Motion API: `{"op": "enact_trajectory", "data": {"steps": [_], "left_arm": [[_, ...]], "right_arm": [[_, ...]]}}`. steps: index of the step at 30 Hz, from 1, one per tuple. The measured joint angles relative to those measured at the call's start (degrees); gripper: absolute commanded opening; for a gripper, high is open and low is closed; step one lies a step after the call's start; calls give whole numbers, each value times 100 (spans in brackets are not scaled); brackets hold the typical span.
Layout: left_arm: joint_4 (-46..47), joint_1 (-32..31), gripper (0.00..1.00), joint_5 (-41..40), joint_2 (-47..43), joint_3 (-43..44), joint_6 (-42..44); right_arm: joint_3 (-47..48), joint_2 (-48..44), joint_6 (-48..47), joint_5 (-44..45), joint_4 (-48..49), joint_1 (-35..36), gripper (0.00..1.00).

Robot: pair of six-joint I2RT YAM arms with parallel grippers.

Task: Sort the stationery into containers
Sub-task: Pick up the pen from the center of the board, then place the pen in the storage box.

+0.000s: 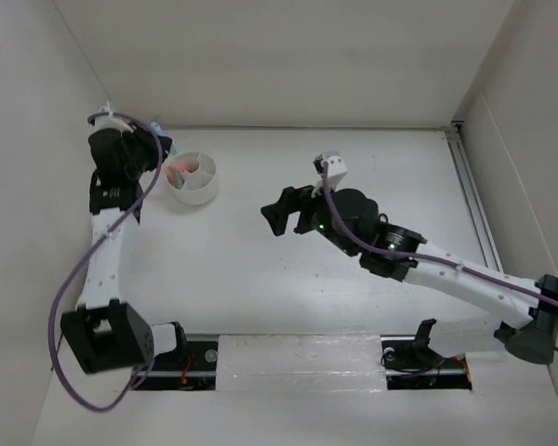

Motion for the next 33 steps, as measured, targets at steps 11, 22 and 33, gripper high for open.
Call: {"op": "enact_trajectory", "data": {"steps": [11, 22, 33], "left_arm": [[-1095, -514, 0, 55, 2092, 1939, 2004], [-922, -1180, 0, -621, 1773, 798, 3117], [-973, -1823, 0, -1552, 1593, 772, 4332]], "right_arm": [[-883, -1451, -704, -151, -129, -625, 100], [-1279, -1803, -1172, -846, -422, -1036, 100], [-1467, -1958, -1410, -1283, -442, -1263, 100]]}}
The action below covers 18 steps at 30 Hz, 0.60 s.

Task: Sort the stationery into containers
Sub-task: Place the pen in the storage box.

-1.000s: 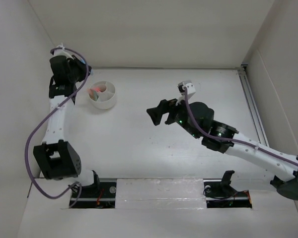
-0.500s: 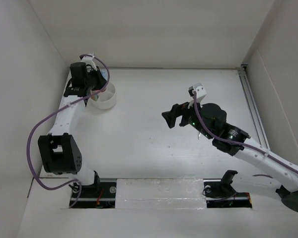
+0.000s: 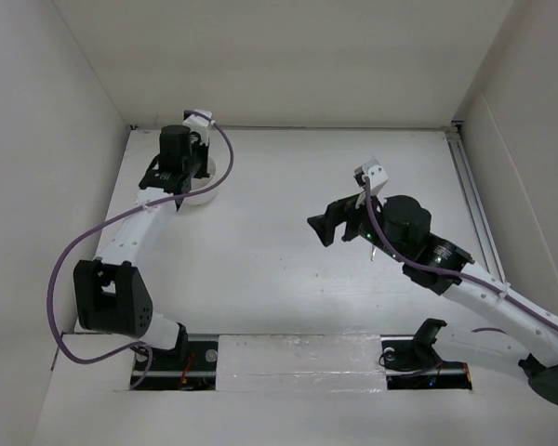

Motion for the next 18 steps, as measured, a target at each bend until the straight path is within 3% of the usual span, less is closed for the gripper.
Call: {"op": "enact_trajectory", "data": {"steps": [18], "left_arm": [[-551, -48, 0, -170, 962, 463, 1353]], "right_arm": [[-83, -61, -63, -334, 22, -153, 100]]}}
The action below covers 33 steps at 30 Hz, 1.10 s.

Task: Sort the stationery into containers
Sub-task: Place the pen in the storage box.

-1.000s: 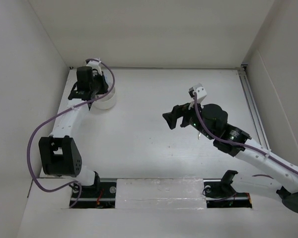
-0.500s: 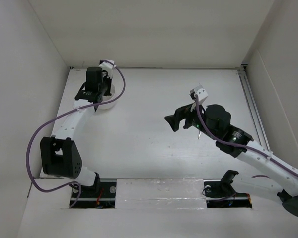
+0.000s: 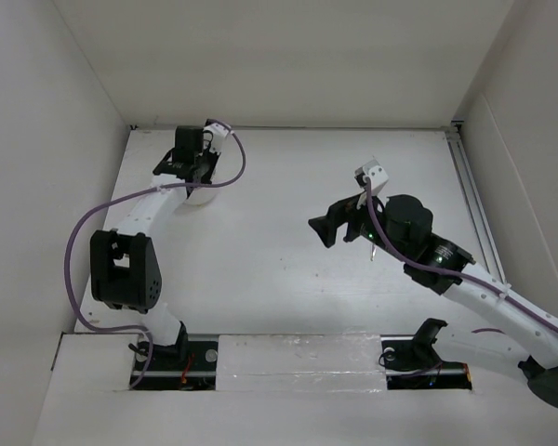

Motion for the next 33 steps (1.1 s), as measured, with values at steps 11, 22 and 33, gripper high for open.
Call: {"op": "enact_trajectory", "data": {"steps": [11, 22, 33], "left_arm": [[2, -66, 0, -105, 57, -284, 348], [164, -66, 0, -306, 46, -415, 503], [22, -66, 0, 42, 68, -210, 514]], "right_arm": [[-7, 0, -22, -39, -2, -7, 100], [-83, 2, -22, -140, -4, -7, 100], [-94, 2, -22, -155, 4, -7, 100]]}}
